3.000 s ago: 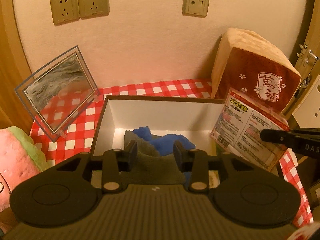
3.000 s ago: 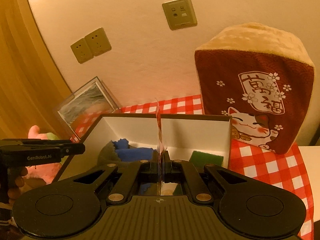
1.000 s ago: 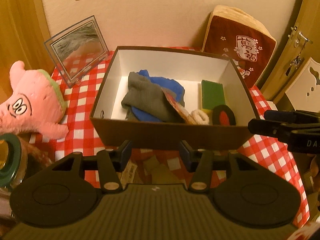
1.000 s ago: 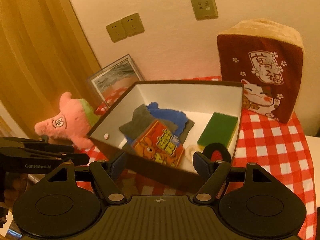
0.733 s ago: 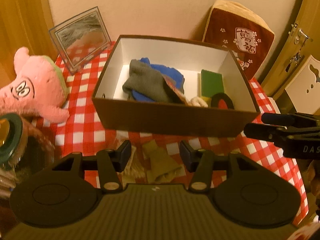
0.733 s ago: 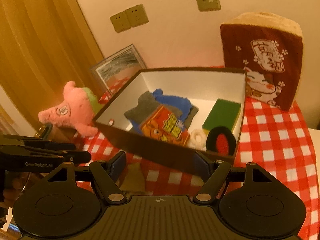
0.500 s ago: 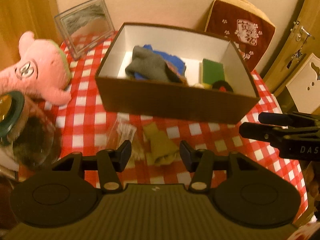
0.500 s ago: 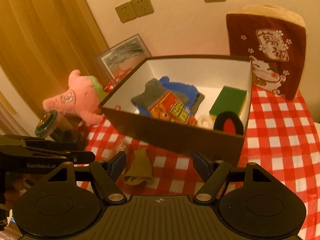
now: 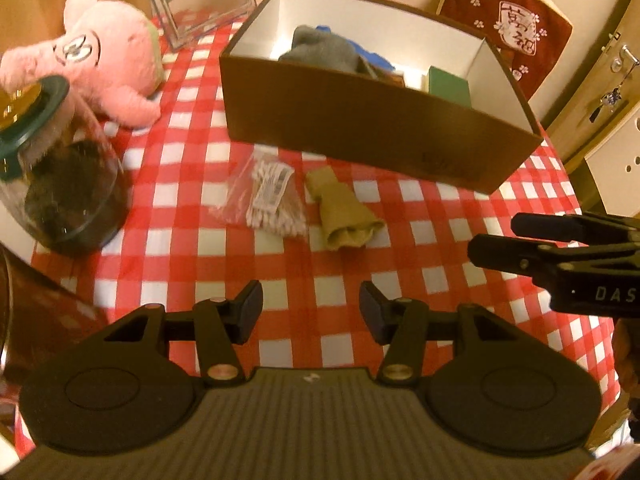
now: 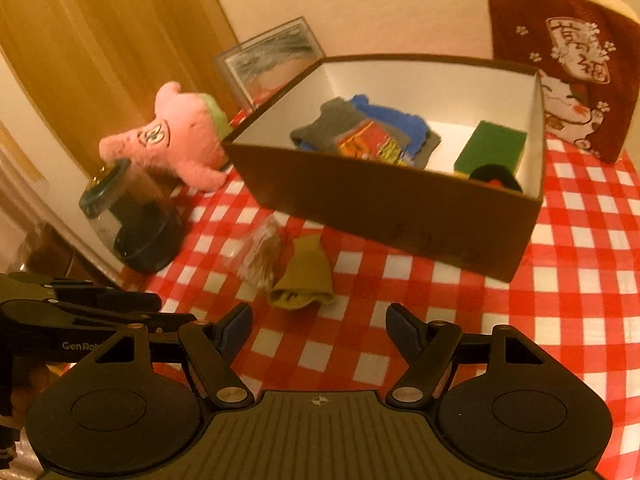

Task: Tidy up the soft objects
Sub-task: 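Withdraw both tools from the box back over the table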

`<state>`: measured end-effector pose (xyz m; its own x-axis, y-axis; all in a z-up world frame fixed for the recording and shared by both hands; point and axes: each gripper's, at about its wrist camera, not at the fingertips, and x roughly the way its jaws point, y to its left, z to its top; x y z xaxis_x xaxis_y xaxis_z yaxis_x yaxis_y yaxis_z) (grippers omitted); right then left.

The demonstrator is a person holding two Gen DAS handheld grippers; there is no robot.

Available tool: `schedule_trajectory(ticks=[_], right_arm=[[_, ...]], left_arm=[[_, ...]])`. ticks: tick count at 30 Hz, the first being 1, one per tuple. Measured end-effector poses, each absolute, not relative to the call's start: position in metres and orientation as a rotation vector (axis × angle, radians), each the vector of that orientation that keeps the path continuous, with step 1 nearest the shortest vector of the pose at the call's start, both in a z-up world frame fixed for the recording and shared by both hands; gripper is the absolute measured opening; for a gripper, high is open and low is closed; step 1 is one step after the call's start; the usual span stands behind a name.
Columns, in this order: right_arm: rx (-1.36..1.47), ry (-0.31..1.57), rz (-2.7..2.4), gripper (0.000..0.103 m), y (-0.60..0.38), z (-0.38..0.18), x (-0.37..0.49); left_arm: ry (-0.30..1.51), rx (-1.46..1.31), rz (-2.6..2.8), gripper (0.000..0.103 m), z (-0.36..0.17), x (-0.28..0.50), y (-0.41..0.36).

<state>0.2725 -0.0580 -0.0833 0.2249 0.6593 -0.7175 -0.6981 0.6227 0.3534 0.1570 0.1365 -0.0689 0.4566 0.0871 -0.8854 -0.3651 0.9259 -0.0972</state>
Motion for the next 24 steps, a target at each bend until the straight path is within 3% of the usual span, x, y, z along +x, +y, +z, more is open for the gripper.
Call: schedule_trajectory(ticks=[6, 9, 15, 24], right_arm=[[-0.061, 0.998, 0.942, 0.073, -0.051, -0.095, 0.264], [-0.074, 1.014, 0.937, 0.073, -0.047, -0.102, 0.262], [-0.089, 1.027, 0.893, 0.073, -0.039, -0.116, 0.260], [-0.051, 1.026, 0.841, 0.073, -0.023, -0.129, 0.266]], left_arm=[[1.094, -0.298, 0.287, 0.052, -0.081, 0.150, 0.134], [1.100, -0.291, 0.297, 0.061, -0.086, 0.148, 0.132], [1.097, -0.265, 0.299, 0.066, -0.092, 0.144, 0.132], [1.072, -0.264, 0.361, 0.064, -0.100, 0.147, 0.149]])
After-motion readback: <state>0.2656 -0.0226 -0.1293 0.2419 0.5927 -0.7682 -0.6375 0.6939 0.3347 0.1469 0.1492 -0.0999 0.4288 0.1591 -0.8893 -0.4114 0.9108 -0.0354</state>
